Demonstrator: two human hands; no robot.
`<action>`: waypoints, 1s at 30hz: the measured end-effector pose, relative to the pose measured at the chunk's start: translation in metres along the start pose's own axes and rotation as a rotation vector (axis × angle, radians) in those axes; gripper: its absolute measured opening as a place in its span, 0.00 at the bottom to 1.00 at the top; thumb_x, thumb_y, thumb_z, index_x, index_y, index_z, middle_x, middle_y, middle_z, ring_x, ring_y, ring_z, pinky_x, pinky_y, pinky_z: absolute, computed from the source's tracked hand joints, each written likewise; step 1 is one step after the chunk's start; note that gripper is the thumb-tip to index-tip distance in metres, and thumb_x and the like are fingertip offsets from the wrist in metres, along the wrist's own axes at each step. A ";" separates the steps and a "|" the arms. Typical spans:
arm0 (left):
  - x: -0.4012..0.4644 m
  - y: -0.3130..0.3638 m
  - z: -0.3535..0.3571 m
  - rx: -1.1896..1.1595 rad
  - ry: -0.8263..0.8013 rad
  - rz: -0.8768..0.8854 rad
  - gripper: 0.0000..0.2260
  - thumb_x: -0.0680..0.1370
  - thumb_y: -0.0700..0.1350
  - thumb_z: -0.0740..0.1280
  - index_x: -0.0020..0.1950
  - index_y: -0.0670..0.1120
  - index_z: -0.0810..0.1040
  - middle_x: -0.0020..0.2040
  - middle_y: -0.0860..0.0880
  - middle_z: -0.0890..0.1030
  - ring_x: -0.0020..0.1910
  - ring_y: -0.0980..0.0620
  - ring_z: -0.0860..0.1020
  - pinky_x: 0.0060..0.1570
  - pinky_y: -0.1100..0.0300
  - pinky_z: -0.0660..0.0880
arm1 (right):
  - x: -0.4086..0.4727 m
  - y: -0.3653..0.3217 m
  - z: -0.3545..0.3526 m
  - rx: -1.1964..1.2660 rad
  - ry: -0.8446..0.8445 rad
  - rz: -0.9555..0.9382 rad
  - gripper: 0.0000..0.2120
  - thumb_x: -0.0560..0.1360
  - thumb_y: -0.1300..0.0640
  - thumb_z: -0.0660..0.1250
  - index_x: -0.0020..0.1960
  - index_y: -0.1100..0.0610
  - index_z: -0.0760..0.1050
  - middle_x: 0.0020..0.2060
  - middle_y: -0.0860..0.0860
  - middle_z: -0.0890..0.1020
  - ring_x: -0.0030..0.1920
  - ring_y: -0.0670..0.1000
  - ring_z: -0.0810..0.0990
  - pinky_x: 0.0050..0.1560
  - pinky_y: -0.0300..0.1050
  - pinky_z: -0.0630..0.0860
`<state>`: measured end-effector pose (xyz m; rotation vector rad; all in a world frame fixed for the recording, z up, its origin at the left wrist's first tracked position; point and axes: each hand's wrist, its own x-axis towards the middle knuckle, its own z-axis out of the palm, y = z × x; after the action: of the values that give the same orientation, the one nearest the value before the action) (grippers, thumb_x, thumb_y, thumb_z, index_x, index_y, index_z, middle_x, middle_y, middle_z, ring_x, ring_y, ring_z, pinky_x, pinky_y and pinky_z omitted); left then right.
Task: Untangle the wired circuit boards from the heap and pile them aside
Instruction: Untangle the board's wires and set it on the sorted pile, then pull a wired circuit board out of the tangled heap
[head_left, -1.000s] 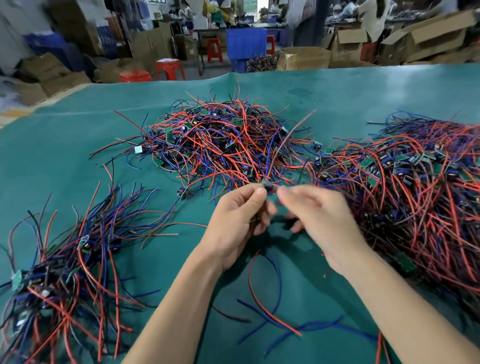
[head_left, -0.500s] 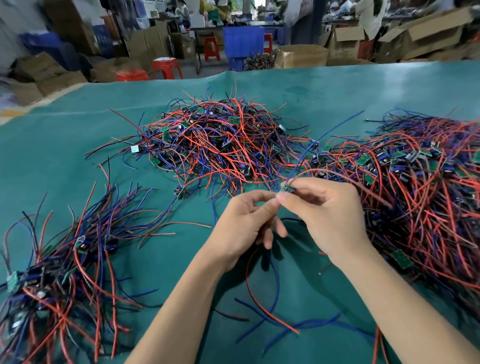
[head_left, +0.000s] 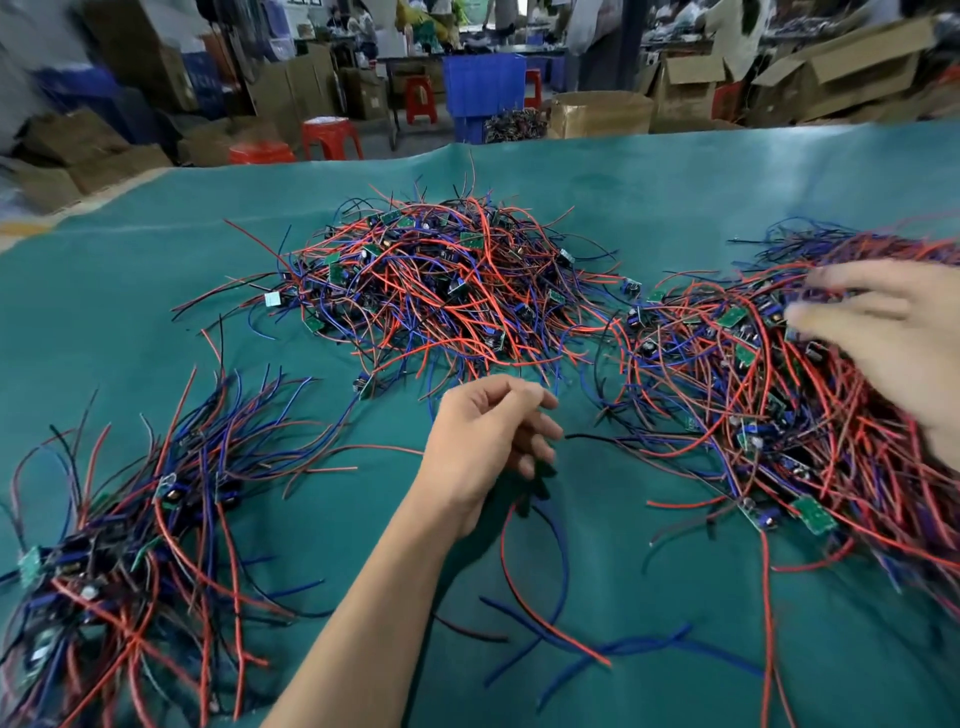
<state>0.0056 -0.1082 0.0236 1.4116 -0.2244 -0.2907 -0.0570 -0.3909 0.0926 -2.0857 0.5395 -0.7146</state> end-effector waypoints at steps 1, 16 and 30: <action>0.001 -0.001 0.000 -0.011 0.028 0.008 0.07 0.80 0.38 0.63 0.45 0.40 0.79 0.34 0.45 0.81 0.29 0.52 0.78 0.23 0.65 0.69 | 0.003 0.000 -0.007 -0.107 -0.027 0.001 0.29 0.56 0.31 0.73 0.55 0.39 0.80 0.36 0.41 0.85 0.48 0.45 0.85 0.63 0.50 0.78; 0.005 -0.005 0.001 0.085 0.152 0.035 0.09 0.78 0.31 0.62 0.44 0.40 0.80 0.38 0.44 0.81 0.35 0.52 0.79 0.33 0.64 0.77 | 0.025 -0.088 0.183 -0.479 -0.502 -0.402 0.14 0.76 0.61 0.67 0.58 0.48 0.82 0.58 0.57 0.83 0.58 0.60 0.81 0.63 0.52 0.78; 0.006 -0.007 0.000 0.154 0.151 0.034 0.09 0.77 0.32 0.63 0.43 0.42 0.80 0.37 0.44 0.82 0.34 0.51 0.78 0.35 0.60 0.78 | 0.020 -0.061 0.167 -0.162 -0.327 -0.246 0.11 0.68 0.61 0.76 0.43 0.46 0.81 0.33 0.45 0.82 0.41 0.52 0.83 0.41 0.43 0.76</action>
<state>0.0106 -0.1114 0.0170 1.5730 -0.1488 -0.1400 0.0743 -0.2724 0.0685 -2.3866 0.1634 -0.4613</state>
